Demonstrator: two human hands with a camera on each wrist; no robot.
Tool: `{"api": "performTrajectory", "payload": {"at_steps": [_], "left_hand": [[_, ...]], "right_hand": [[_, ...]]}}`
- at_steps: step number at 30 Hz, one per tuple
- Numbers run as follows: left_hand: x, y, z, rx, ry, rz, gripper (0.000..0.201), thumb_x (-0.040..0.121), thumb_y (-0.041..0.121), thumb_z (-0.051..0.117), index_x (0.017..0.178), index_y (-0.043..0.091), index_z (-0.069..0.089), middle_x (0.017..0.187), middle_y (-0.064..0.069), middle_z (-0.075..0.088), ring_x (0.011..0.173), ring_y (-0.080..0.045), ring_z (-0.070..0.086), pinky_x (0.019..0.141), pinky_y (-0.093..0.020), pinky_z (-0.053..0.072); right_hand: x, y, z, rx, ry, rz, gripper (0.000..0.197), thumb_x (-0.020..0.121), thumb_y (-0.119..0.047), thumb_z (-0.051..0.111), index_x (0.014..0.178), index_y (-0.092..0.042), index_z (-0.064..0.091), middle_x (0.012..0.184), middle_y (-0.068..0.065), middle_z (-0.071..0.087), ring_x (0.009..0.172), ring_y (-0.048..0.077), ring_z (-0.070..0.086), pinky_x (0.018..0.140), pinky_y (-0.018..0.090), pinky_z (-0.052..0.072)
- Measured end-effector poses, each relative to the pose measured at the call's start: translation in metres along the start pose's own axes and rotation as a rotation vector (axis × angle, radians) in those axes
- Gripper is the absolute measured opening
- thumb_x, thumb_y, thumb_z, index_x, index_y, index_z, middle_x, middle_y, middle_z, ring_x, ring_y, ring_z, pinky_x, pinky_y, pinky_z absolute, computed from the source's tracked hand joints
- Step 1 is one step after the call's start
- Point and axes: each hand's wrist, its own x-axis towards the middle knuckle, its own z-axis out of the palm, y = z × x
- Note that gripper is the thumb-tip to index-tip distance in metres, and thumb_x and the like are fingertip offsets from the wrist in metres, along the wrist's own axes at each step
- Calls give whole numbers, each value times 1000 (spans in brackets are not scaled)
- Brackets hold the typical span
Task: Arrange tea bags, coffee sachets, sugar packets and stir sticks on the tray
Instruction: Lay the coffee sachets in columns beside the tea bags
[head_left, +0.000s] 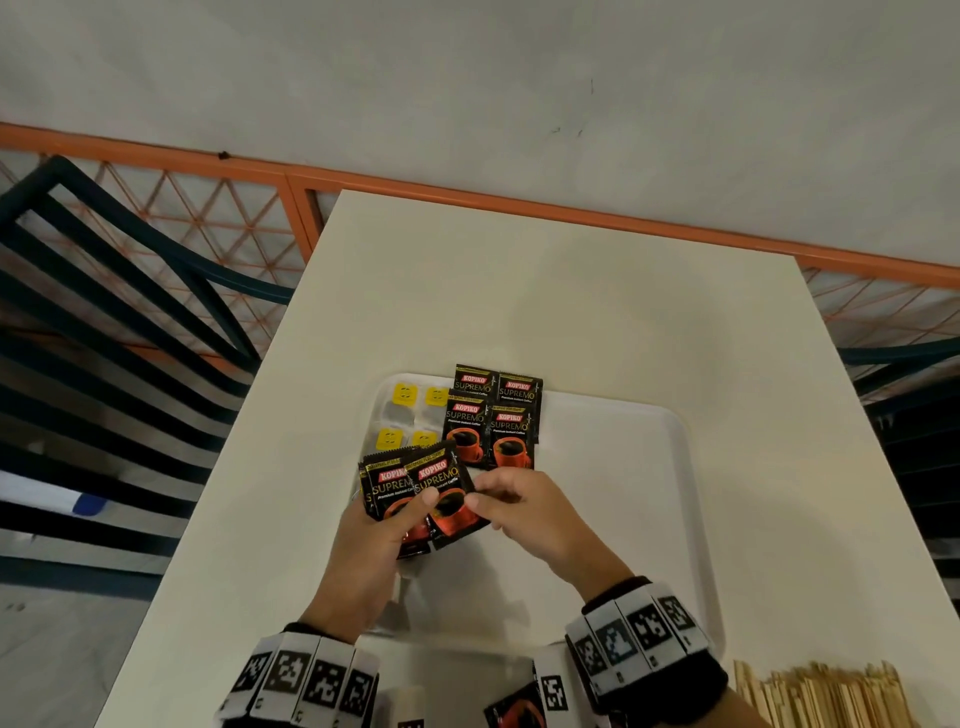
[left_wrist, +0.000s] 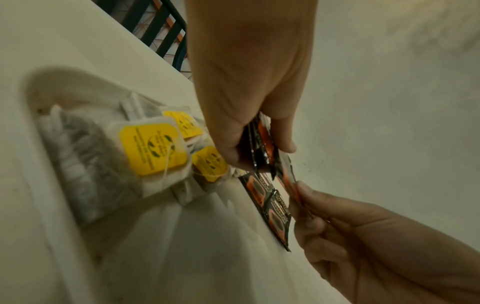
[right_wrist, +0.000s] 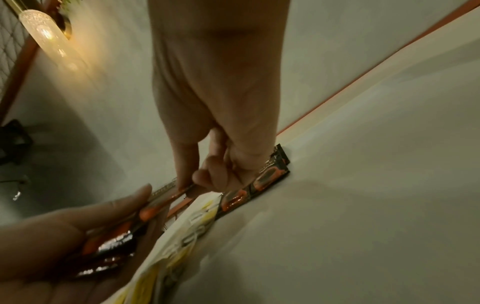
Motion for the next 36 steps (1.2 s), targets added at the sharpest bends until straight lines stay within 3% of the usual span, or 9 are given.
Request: {"api": "performTrajectory", "payload": {"at_steps": [3, 6, 10, 13, 21, 27, 30, 32, 36], "left_hand": [[2, -1, -3, -29, 40, -8, 37, 75, 23, 67, 111, 14, 63, 99, -11, 72, 92, -28, 68, 80, -41, 51], [4, 0, -9, -83, 136, -50, 12, 88, 12, 56, 99, 12, 63, 89, -11, 69, 78, -25, 64, 65, -35, 49], [4, 3, -19, -103, 173, -70, 13, 89, 6, 49, 91, 11, 61, 78, -10, 65, 68, -22, 61, 49, -27, 47], [2, 3, -22, -103, 172, -60, 13, 89, 5, 50, 92, 11, 61, 83, -11, 66, 74, -25, 62, 59, -32, 47], [1, 1, -20, -83, 156, -54, 19, 88, 4, 53, 105, 8, 61, 93, -13, 68, 83, -28, 65, 65, -36, 50], [1, -4, -18, 1, 155, -13, 19, 83, 7, 63, 100, 14, 65, 95, -10, 71, 88, -27, 67, 67, -35, 53], [1, -4, -17, 30, 151, -17, 23, 79, 9, 67, 101, 15, 65, 99, -11, 71, 96, -30, 65, 87, -47, 51], [-1, -5, -14, 47, 132, -14, 24, 78, 9, 68, 101, 16, 66, 99, -10, 71, 98, -29, 65, 92, -48, 48], [-5, -6, -7, 78, 79, 5, 29, 75, 10, 70, 103, 18, 66, 97, -8, 73, 95, -25, 67, 83, -43, 52]], "right_hand": [[2, -3, 1, 53, 2, 44, 19, 88, -15, 62, 105, -6, 63, 64, -1, 55, 47, 0, 48, 50, 12, 40], [9, -3, 2, 152, 73, 104, 22, 87, -12, 63, 108, -3, 63, 66, 2, 58, 56, 7, 52, 51, 15, 43], [19, 0, 5, 193, 161, 172, 25, 87, -8, 62, 110, 0, 61, 71, 2, 60, 59, 9, 55, 48, 13, 46], [26, 4, 9, 162, 201, 207, 25, 87, -9, 63, 109, 0, 62, 72, 1, 61, 58, 9, 56, 47, 13, 45], [30, 5, 16, 137, 284, 190, 8, 83, -6, 66, 88, -7, 59, 64, 3, 60, 52, 10, 55, 45, 11, 47], [29, 9, 18, 99, 355, 159, 15, 82, -11, 69, 93, -6, 61, 69, 3, 61, 53, 9, 55, 47, 14, 46], [25, 8, 18, 50, 389, 92, 13, 85, -20, 66, 93, -11, 60, 73, -1, 60, 58, 7, 55, 49, 9, 41], [19, 4, 19, 28, 327, 34, 16, 90, -27, 59, 96, -12, 62, 76, -3, 60, 62, 5, 55, 49, 4, 40], [4, 3, 26, 76, 87, -21, 15, 92, -30, 55, 96, -18, 63, 79, -10, 62, 63, -2, 57, 53, 6, 41]]}}
